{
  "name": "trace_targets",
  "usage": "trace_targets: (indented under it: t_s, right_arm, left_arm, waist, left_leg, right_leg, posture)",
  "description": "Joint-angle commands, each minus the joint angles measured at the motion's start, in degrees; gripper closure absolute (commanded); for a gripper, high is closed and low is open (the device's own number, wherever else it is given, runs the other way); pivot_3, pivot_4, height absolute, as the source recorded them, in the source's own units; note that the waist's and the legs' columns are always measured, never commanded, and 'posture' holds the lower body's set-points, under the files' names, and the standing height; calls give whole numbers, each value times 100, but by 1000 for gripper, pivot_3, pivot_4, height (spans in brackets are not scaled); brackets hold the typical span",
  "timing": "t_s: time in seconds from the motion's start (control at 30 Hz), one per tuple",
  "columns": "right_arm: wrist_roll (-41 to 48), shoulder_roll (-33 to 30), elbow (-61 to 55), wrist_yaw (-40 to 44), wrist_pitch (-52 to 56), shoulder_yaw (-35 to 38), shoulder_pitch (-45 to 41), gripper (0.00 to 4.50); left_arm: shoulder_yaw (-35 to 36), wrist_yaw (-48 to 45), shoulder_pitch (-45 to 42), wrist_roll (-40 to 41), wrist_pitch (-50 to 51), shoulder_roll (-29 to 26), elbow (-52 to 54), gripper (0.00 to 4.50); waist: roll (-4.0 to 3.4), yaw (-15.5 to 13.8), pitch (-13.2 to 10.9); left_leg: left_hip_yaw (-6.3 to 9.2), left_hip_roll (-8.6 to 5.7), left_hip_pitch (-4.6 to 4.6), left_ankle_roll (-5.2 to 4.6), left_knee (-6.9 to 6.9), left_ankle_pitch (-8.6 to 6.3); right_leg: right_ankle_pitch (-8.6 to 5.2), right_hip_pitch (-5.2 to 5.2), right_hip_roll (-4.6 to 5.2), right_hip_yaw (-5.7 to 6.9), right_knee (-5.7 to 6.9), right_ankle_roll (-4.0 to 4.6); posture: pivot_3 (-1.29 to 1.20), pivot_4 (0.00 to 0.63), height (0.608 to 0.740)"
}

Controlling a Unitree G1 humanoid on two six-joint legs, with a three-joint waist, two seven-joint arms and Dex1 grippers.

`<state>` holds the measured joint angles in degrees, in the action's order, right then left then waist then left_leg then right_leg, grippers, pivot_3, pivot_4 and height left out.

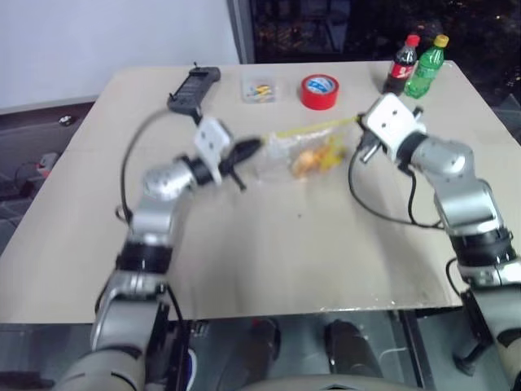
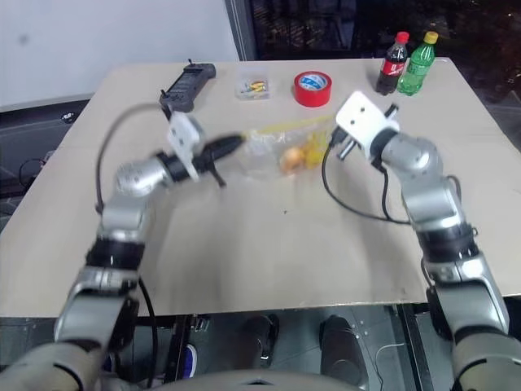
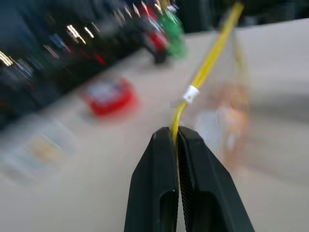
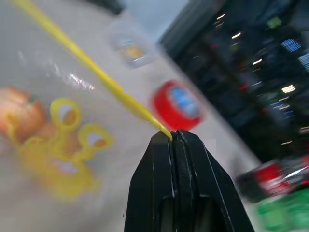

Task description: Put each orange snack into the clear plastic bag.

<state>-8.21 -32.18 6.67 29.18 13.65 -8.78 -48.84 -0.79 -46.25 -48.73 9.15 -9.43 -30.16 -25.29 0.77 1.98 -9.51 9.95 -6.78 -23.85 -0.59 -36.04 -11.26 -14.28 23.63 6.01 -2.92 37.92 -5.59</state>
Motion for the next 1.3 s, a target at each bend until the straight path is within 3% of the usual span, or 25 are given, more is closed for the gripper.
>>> trace_targets:
  t_s: [0.03,0.17,0.3,0.43,0.57,0.7,0.9,1.07,1.2,1.3]
  right_arm:
    - [-260,-368,453,-445,-304,452,-222,4500]
    - [-34,-487,-136,-131,-295,524,154,4500]
    - [111,-538,-1462,191,-36,471,1301,4500]
    - [53,-383,-2388,276,344,199,2375,4500]
    - [607,75,-3316,309,1035,360,2783,3320]
    - [669,154,-3675,597,859,-57,2741,1598]
    - [234,489,-3330,920,279,-1302,2215,1598]
    - [-109,844,-2494,934,-127,-1709,1568,1598]
    - [-319,1094,-2016,939,-503,-1941,1244,2784]
    - [-441,1179,-1799,993,-720,-2028,1137,2784]
  left_arm:
    - [331,406,-377,-336,-844,-326,-904,4469]
    - [357,521,-170,-443,-1351,-387,-564,4469]
    - [354,1155,1349,-909,-1051,-403,1140,4469]
    - [164,879,2581,-773,-1108,-416,2185,4469]
    - [128,784,3334,-766,-1088,-446,2720,4500]
    - [169,671,3598,-743,-1078,-589,2838,4500]
    - [166,518,3665,-687,-995,-749,2940,4500]
    - [204,477,3720,-638,-784,-807,3155,4500]
    - [228,469,3730,-543,-467,-821,3403,4500]
    - [255,492,3715,-504,-262,-825,3530,4500]
  waist:
    - [1,30,4]
    - [1,55,4]
    - [-4,114,7]
    - [-4,120,6]
    - [-16,50,-1]
    - [-19,-2,0]
    - [-16,15,1]
    - [-16,26,1]
    - [-16,6,1]
    - [-16,17,1]
  left_leg:
    - [-1,0,0,-5,7,-3]
    - [-6,0,-19,-11,19,-7]
    - [-13,2,-27,-13,31,-8]
    - [-13,0,-37,-13,22,-8]
    - [-14,3,21,-40,21,-25]
    - [-4,5,25,-37,-9,-22]
    - [0,5,17,-36,-16,-22]
    - [1,5,18,-36,-15,-22]
    - [5,4,17,-35,-14,-22]
    - [8,4,17,-35,-12,-22]
  right_leg:
    - [-1,1,2,-5,-8,-1]
    - [-3,31,6,-5,-14,-1]
    - [-4,53,10,-10,-6,1]
    - [-2,73,8,-12,14,0]
    - [-2,14,6,-12,18,0]
    - [11,-5,-2,0,14,-1]
    - [13,-3,-1,8,8,-4]
    - [14,0,-2,9,9,-3]
    - [14,0,-1,12,8,-3]
    - [14,1,-2,14,9,-2]
  posture:
    - [0,150,740]
    - [0,150,740]
    - [0,150,740]
    - [0,150,740]
    - [0,150,740]
    - [0,150,740]
    - [0,150,740]
    - [0,150,740]
    - [0,150,740]
    - [0,150,740]
